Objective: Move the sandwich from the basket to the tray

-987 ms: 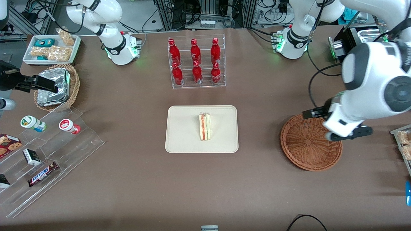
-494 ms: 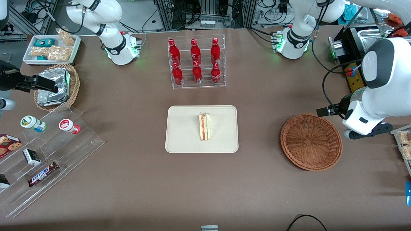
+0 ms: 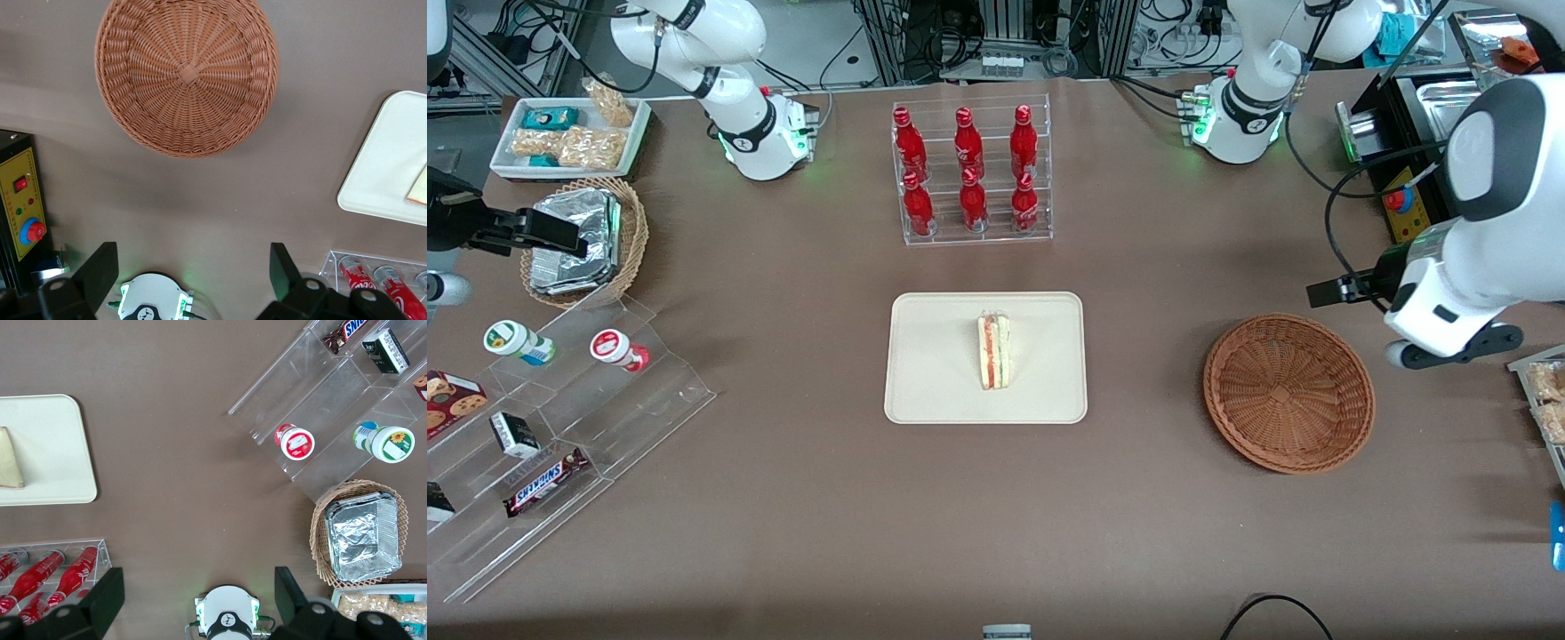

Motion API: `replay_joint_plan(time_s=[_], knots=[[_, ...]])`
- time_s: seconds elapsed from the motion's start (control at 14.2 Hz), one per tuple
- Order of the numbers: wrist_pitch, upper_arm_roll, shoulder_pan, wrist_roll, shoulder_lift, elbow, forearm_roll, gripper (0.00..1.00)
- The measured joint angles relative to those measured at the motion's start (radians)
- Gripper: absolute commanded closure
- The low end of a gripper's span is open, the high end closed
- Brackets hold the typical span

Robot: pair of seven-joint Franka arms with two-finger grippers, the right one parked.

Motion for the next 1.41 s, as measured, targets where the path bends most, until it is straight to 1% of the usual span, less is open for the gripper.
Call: replay_joint_plan(time_s=[0.07,0.21,0.28,0.35,0.49,0.71,0.78,0.85,1.13,1.41], knots=[[-0.008,-0.093,0.089,0.0,-0.015,0.003,0.0,0.0],[-0.017,-0.307,0.296,-0.004,-0.045,0.015,0.001,0.0],[-0.02,-0.389,0.381,-0.005,-0.059,0.02,0.001,0.0],[-0.022,-0.45,0.444,-0.005,-0.07,0.027,0.008,0.0],[-0.055,-0.552,0.525,-0.005,-0.094,0.049,0.043,0.0],[-0.117,-0.755,0.655,-0.045,-0.141,0.073,0.11,0.0],[-0.123,-0.794,0.677,-0.064,-0.159,0.074,0.127,0.0],[-0.127,-0.813,0.685,-0.077,-0.177,0.074,0.13,0.0],[-0.132,-0.82,0.698,-0.085,-0.23,0.074,0.13,0.0],[-0.144,-0.821,0.698,-0.097,-0.227,0.059,0.13,0.0]])
